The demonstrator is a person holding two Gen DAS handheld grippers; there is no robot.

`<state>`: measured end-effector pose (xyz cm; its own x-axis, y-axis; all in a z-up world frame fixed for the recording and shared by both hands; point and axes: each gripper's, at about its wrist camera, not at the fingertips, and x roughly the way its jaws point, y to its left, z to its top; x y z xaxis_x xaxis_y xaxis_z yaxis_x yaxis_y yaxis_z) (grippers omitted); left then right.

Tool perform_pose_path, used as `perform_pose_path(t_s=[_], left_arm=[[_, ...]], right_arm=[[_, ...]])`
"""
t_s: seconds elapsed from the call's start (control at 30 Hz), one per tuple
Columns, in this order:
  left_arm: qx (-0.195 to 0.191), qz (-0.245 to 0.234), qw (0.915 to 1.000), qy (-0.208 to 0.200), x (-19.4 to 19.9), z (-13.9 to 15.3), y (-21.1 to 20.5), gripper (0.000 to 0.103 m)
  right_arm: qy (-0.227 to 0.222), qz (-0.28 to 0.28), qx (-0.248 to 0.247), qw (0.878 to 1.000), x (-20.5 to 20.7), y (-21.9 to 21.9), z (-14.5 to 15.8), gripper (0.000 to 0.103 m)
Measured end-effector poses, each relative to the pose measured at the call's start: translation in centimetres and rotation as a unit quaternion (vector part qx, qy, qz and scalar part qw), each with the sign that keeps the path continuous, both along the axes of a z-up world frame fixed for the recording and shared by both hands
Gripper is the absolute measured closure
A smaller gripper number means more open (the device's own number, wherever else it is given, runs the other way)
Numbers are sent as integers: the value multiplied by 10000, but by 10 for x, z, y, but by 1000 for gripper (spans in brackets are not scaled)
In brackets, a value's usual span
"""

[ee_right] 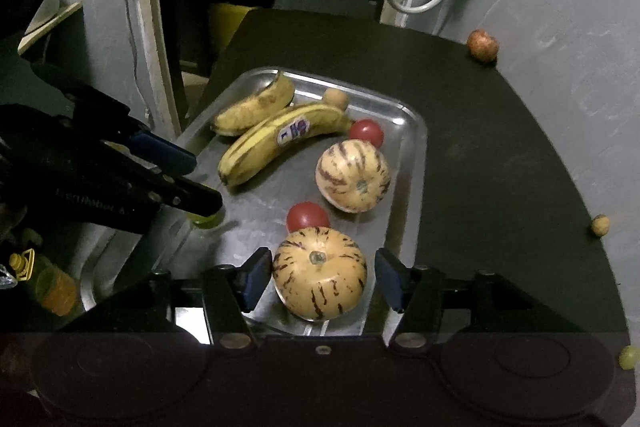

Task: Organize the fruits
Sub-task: 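Open the left gripper to drop the grape while the right gripper releases the melon into the tray, then move both open grippers from the tray toward the small brown fruit and grape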

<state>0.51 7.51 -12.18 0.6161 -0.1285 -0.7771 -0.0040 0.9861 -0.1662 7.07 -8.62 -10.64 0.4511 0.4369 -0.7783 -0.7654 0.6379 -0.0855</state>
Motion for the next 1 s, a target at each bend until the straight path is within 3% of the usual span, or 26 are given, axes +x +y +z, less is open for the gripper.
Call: perform_pose_path(t_s=[0.23, 0.3, 0.43, 1.0], left_arm=[[-151, 155, 9992, -328, -4, 25, 11, 17], [-194, 129, 9989, -413, -4, 32, 11, 13], [-330, 69, 9980, -536, -6, 42, 12, 1], [-526, -793, 9934, -634, -13, 53, -30, 1]], right_arm=[[-298, -356, 263, 9986, -7, -19, 34, 20], [-359, -532, 326, 9974, -10, -23, 42, 9], [-426, -940, 451, 9936, -17, -32, 56, 4], [-460, -2396, 585, 9680, -90, -98, 77, 2]])
